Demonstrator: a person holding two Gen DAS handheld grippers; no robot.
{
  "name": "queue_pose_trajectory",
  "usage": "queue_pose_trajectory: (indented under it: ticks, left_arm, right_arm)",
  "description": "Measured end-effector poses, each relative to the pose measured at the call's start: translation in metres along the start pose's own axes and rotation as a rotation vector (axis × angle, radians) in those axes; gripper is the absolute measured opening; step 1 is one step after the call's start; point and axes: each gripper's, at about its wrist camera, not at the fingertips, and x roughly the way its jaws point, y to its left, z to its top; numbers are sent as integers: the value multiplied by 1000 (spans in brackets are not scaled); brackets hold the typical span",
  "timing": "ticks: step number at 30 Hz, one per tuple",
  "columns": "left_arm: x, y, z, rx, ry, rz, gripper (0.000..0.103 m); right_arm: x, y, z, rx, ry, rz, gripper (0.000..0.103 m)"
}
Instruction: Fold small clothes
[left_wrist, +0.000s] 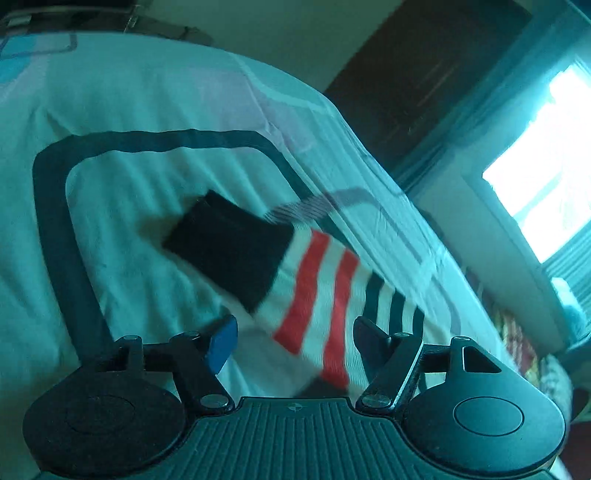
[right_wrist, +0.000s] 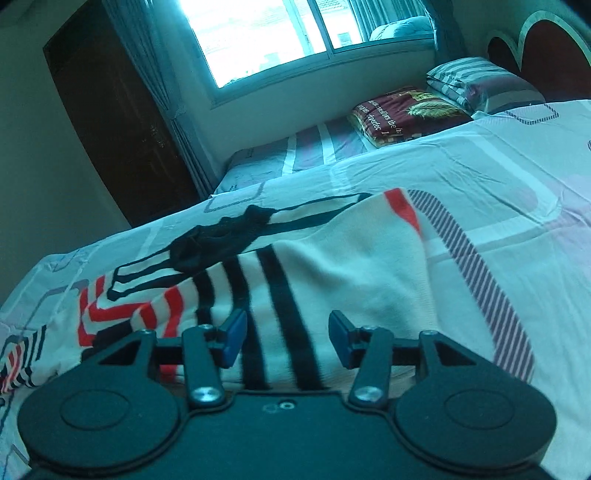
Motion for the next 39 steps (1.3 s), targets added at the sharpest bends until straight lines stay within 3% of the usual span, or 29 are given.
queue_pose_trajectory:
  ticks: [3,6,8,10,11,13,15,17,22,26,33,35,39]
  left_arm:
    - [10,10,10,-57,-4,-44,70]
    - [18,19,18,-90,4,-60,55]
    - [22,26,22,-123,10,-94,54]
    - [23,33,23,-136,13,-104,42]
    - [24,35,24,-132,16,-101,38]
    - [28,36,29,-112,32,-92,20]
    - [29,34,34,-81,50,-91,13]
    - [24,21,38,-10,32,-103,11]
    - [9,-53,28,208,0,-205,11]
    - [11,-122,-3,340,47,-297,11]
    - [20,-242,-91,538,166,-444,10]
    - [24,-270,-118,591,198,-463,0]
    - [20,-311,-175,722,240,-482,0]
  right_arm:
    - [-3,15,-1,6,-6,5,49]
    - [-6,29,-2,7,-13,1,49]
    - [-9,35,-2,3,-18,-2,49]
    - [-11,38,-3,-3,-18,-3,50]
    - [-11,40,-3,-8,-14,-4,50]
    - [-11,40,-3,-12,-8,-10,50]
    - [-12,41,-3,-9,-8,-12,50]
    - [-12,41,-3,-3,-10,-12,50]
    - [-10,39,-6,19,-13,4,50]
    - [-12,36,-7,36,-18,22,50]
    - [-25,18,5,67,-59,33,50]
    - [-30,11,9,80,-70,32,50]
    - [-37,-8,12,126,-84,29,50]
